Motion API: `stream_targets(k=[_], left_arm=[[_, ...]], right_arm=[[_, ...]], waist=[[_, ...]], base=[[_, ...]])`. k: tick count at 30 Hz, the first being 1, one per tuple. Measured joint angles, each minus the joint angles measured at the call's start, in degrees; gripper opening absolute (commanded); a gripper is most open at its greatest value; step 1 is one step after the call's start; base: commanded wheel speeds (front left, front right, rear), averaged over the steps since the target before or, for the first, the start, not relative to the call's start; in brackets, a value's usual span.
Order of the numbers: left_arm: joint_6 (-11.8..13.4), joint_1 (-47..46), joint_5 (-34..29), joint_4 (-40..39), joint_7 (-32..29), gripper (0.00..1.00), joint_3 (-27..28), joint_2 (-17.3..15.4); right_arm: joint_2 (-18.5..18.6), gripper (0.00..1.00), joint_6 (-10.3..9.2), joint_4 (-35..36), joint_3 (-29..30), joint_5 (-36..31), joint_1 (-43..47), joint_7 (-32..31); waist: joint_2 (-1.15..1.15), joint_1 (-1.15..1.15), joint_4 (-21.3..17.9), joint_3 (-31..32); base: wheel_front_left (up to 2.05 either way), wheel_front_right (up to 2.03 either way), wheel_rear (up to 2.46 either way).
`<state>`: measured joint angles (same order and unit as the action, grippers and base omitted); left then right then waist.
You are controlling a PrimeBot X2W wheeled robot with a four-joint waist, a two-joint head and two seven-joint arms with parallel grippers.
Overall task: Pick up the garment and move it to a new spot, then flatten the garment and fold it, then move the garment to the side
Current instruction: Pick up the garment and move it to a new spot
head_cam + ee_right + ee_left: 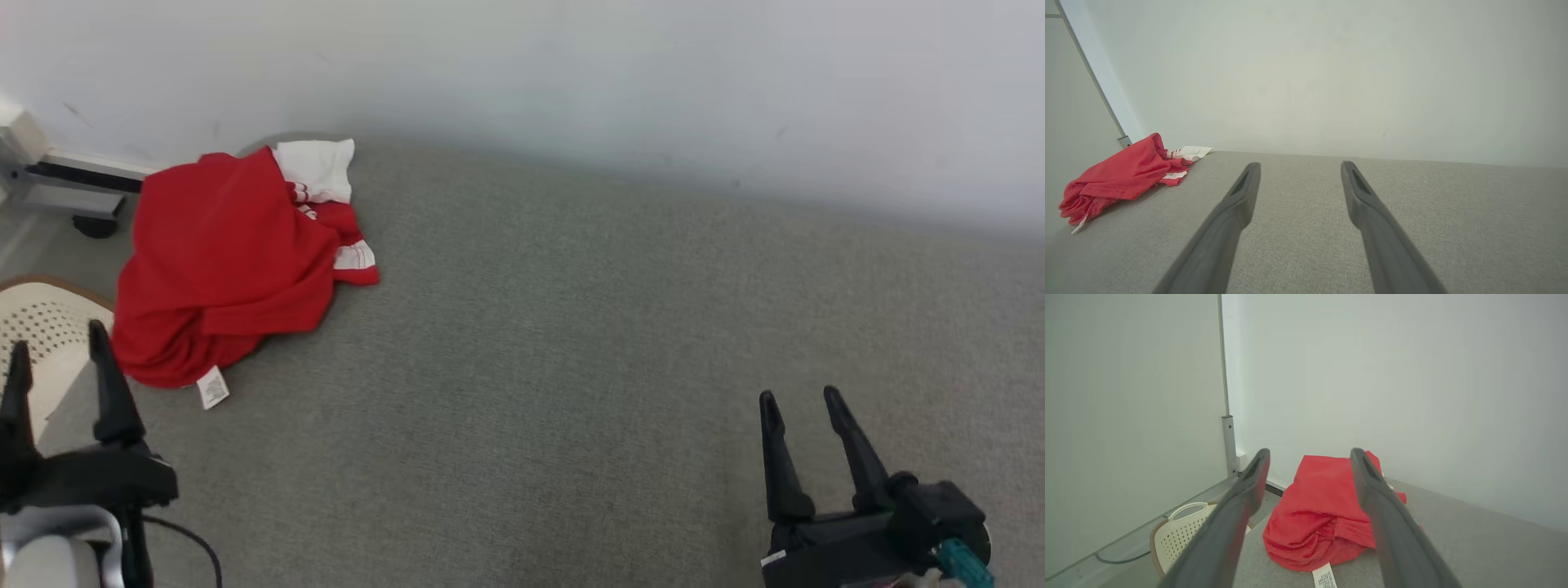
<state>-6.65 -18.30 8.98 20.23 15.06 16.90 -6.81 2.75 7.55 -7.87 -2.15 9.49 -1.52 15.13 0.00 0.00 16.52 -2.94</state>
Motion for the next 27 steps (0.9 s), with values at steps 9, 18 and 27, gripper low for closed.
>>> stream_targets(k=[9,18,27], left_arm=[[-0.46,-14.24,2.60,12.89,-0.02,1.00,3.48,-7.72],[-0.78,-23.12,7.44,27.55,-2.96,1.00,2.69,-15.40],[-0.10,-26.53,8.24,39.09,-9.54,1.00,1.63,-19.53]], right_arm=[[0.08,1.00,0.00,2.25,1.88,0.19,-5.41,0.00],[0.12,1.00,0.00,2.48,1.48,2.04,-6.88,0.00],[0.12,1.00,0.00,2.44,0.94,2.72,-8.01,0.00]], waist=[[0.02,0.02,-6.19,-7.98],[0.02,0.02,-13.73,-13.41],[0.01,0.01,-19.42,-16.45]], base=[[0.00,0.00,0.00],[0.00,0.00,0.00],[0.00,0.00,0.00]])
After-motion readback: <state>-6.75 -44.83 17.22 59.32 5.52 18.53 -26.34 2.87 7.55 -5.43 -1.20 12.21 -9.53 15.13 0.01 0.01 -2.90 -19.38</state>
